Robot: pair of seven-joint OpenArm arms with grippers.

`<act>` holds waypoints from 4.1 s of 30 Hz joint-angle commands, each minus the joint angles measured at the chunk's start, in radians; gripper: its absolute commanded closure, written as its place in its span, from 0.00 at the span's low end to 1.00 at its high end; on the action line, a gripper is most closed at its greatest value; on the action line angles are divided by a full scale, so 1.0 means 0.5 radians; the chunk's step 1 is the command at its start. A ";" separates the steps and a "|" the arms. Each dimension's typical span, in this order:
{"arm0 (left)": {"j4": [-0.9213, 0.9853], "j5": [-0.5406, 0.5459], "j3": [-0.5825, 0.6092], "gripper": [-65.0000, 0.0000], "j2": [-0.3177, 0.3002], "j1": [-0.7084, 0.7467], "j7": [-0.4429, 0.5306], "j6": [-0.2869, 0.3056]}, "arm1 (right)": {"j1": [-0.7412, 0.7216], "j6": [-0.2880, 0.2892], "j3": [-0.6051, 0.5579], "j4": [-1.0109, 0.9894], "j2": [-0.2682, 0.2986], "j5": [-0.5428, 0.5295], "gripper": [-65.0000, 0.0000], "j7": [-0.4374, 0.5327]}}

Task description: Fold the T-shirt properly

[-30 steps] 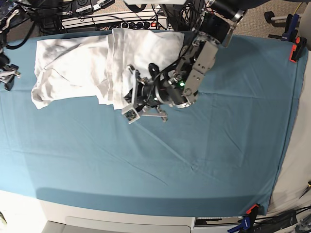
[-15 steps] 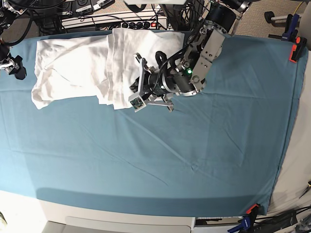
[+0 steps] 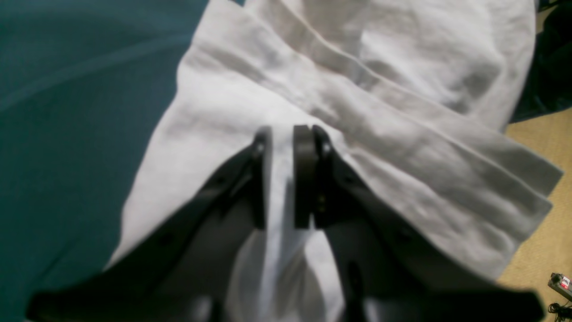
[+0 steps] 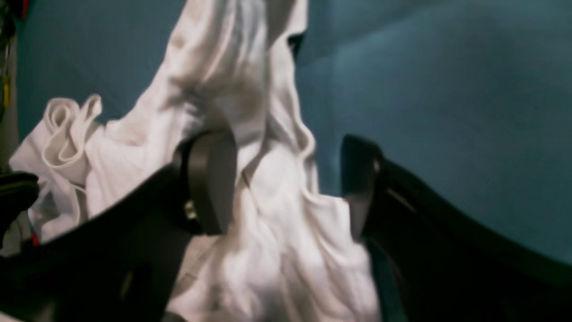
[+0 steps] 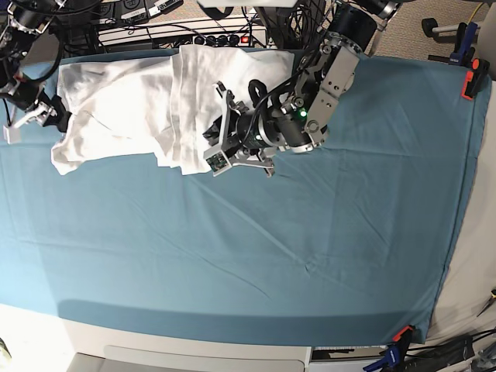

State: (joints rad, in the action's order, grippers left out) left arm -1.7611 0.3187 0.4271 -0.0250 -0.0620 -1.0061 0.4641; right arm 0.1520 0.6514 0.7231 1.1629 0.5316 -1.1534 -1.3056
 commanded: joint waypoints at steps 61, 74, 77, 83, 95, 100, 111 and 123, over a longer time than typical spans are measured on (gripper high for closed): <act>-0.193 0.484 -1.279 0.84 -0.638 0.125 -0.038 0.068 | 0.439 0.094 0.004 1.692 -0.773 -0.420 1.00 -0.181; -0.192 0.576 -1.453 0.84 -0.748 0.130 -0.037 0.070 | 0.411 0.094 -0.751 1.721 -1.049 0.079 1.00 0.040; -0.193 0.575 -1.453 0.84 -0.748 0.131 -0.037 0.069 | 0.376 0.094 -0.897 1.721 -1.077 0.259 1.00 0.124; -0.192 0.575 -1.453 0.84 -0.748 0.130 -0.037 0.069 | 0.361 0.094 -1.115 1.720 -1.081 0.373 1.00 0.201; -0.192 0.576 -1.453 0.84 -0.748 0.131 -0.037 0.069 | 0.361 0.094 -1.196 1.719 -1.175 0.463 1.00 0.240; -0.192 0.576 -1.453 0.84 -0.748 0.131 -0.037 0.069 | 0.360 0.094 -1.196 1.719 -1.174 0.463 1.00 0.253; -0.192 0.576 -1.453 0.84 -0.748 0.131 -0.037 0.069 | 0.362 0.094 -1.206 1.719 -1.174 0.550 0.75 0.264; -0.192 0.576 -1.453 0.84 -0.748 0.131 -0.037 0.069 | 0.361 0.094 -1.592 1.719 -1.175 0.551 0.69 0.317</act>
State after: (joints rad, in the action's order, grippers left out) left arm -1.8389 0.5926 -0.2951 -0.3855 0.0189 -1.0439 0.4976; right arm 0.3378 0.6899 -0.0723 2.0048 -0.0532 -0.8524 -1.1732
